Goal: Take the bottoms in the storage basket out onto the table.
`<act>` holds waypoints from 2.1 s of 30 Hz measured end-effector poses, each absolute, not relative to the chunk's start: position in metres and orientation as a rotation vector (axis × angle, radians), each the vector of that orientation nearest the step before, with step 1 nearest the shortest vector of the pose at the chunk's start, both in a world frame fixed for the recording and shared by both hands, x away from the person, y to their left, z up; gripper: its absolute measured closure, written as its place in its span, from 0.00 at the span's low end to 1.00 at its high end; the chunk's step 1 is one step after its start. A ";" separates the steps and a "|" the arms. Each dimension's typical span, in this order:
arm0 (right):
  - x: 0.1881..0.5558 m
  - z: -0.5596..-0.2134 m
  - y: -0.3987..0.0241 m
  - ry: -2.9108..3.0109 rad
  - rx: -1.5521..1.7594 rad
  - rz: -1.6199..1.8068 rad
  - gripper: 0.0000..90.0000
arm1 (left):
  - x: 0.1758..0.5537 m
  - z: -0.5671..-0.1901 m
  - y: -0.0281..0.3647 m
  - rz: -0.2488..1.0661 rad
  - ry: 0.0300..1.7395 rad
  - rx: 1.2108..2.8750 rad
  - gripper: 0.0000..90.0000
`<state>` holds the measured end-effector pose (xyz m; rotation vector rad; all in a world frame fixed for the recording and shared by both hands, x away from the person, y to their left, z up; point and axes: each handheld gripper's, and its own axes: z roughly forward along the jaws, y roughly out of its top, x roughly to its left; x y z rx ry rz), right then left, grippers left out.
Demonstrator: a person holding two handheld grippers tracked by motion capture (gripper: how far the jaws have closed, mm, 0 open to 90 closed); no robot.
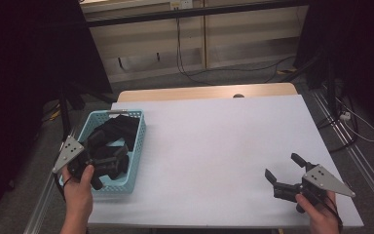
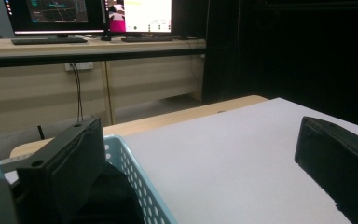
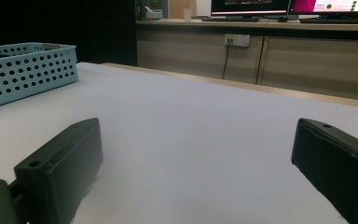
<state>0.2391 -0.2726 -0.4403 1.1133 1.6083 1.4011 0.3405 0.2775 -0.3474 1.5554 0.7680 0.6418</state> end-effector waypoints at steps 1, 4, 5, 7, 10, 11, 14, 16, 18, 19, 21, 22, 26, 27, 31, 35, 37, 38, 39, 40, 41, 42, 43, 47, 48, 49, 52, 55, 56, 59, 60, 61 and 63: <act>0.239 -0.440 -0.273 1.608 1.113 1.401 0.01 | 0.340 -0.347 0.278 0.642 0.768 1.555 0.02; 0.239 -0.441 -0.273 1.608 1.117 1.399 0.01 | 0.349 -0.343 0.281 0.650 0.773 1.567 0.02; 0.239 -0.441 -0.273 1.608 1.117 1.399 0.01 | 0.349 -0.343 0.281 0.650 0.773 1.567 0.02; 0.239 -0.441 -0.273 1.609 1.119 1.400 0.01 | 0.354 -0.342 0.284 0.651 0.782 1.573 0.02; 0.239 -0.441 -0.273 1.609 1.119 1.396 0.01 | 0.362 -0.343 0.288 0.654 0.804 1.582 0.02; 0.239 -0.441 -0.273 1.607 1.122 1.398 0.01 | 0.365 -0.343 0.289 0.654 0.813 1.583 0.02; 0.239 -0.441 -0.273 1.608 1.124 1.398 0.01 | 0.378 -0.347 0.293 0.658 0.849 1.595 0.02; 0.239 -0.441 -0.273 1.610 1.120 1.396 0.01 | 0.381 -0.348 0.294 0.657 0.860 1.599 0.02; 0.238 -0.441 -0.273 1.612 1.118 1.396 0.01 | 0.387 -0.352 0.297 0.659 0.886 1.606 0.02; 0.238 -0.441 -0.273 1.613 1.118 1.397 0.01 | 0.390 -0.354 0.298 0.659 0.900 1.615 0.02; 0.238 -0.441 -0.273 1.610 1.120 1.398 0.01 | 0.396 -0.358 0.301 0.661 0.927 1.626 0.02; 0.238 -0.441 -0.273 1.611 1.121 1.399 0.01 | 0.400 -0.360 0.302 0.656 0.942 1.634 0.02; 0.238 -0.441 -0.273 1.611 1.121 1.399 0.01 | 0.412 -0.369 0.306 0.646 1.011 1.640 0.02; 0.238 -0.441 -0.273 1.612 1.121 1.399 0.01 | 0.414 -0.371 0.307 0.647 1.028 1.641 0.02; 0.238 -0.441 -0.273 1.615 1.119 1.400 0.01 | 0.422 -0.377 0.310 0.656 1.077 1.639 0.02; 0.238 -0.441 -0.273 1.613 1.120 1.401 0.01 | 0.428 -0.385 0.311 0.655 1.117 1.644 0.02; 0.238 -0.441 -0.273 1.614 1.119 1.402 0.01 | 0.431 -0.389 0.312 0.645 1.137 1.651 0.02; 0.238 -0.441 -0.273 1.614 1.119 1.402 0.01 | 0.433 -0.391 0.312 0.641 1.146 1.662 0.02; 0.237 -0.441 -0.273 1.615 1.117 1.404 0.01 | 0.434 -0.393 0.312 0.647 1.149 1.681 0.02; 0.238 -0.441 -0.273 1.616 1.116 1.405 0.01 | 0.436 -0.395 0.313 0.660 1.147 1.707 0.02; 0.238 -0.441 -0.273 1.616 1.116 1.405 0.01 | 0.437 -0.397 0.312 0.662 1.151 1.717 0.02; 0.237 -0.441 -0.272 1.617 1.116 1.405 0.01 | 0.438 -0.399 0.313 0.664 1.150 1.736 0.03; 0.237 -0.441 -0.272 1.617 1.115 1.405 0.01 | 0.439 -0.400 0.312 0.666 1.158 1.742 0.03; 0.237 -0.441 -0.272 1.621 1.111 1.405 0.01 | 0.444 -0.407 0.313 0.670 1.166 1.781 0.03; 0.237 -0.441 -0.272 1.620 1.112 1.407 0.01 | 0.445 -0.408 0.314 0.681 1.169 1.794 0.03; 0.237 -0.441 -0.272 1.620 1.112 1.407 0.01 | 0.446 -0.410 0.314 0.682 1.174 1.802 0.03; 0.238 -0.441 -0.271 1.623 1.112 1.407 0.01 | 0.451 -0.417 0.316 0.685 1.186 1.838 0.03; 0.237 -0.441 -0.271 1.622 1.110 1.409 0.01 | 0.455 -0.424 0.319 0.680 1.204 1.876 0.03; 0.237 -0.441 -0.271 1.623 1.110 1.410 0.01 | 0.457 -0.426 0.319 0.677 1.209 1.887 0.03; 0.238 -0.441 -0.270 1.625 1.107 1.413 0.01 | 0.461 -0.427 0.321 0.687 1.217 1.918 0.03; 0.238 -0.441 -0.270 1.626 1.106 1.413 0.01 | 0.462 -0.428 0.321 0.692 1.224 1.934 0.03; 0.237 -0.441 -0.270 1.626 1.106 1.412 0.01 | 0.463 -0.429 0.323 0.696 1.234 1.935 0.03; 0.237 -0.441 -0.270 1.626 1.105 1.415 0.01 | 0.464 -0.431 0.326 0.703 1.257 1.933 0.03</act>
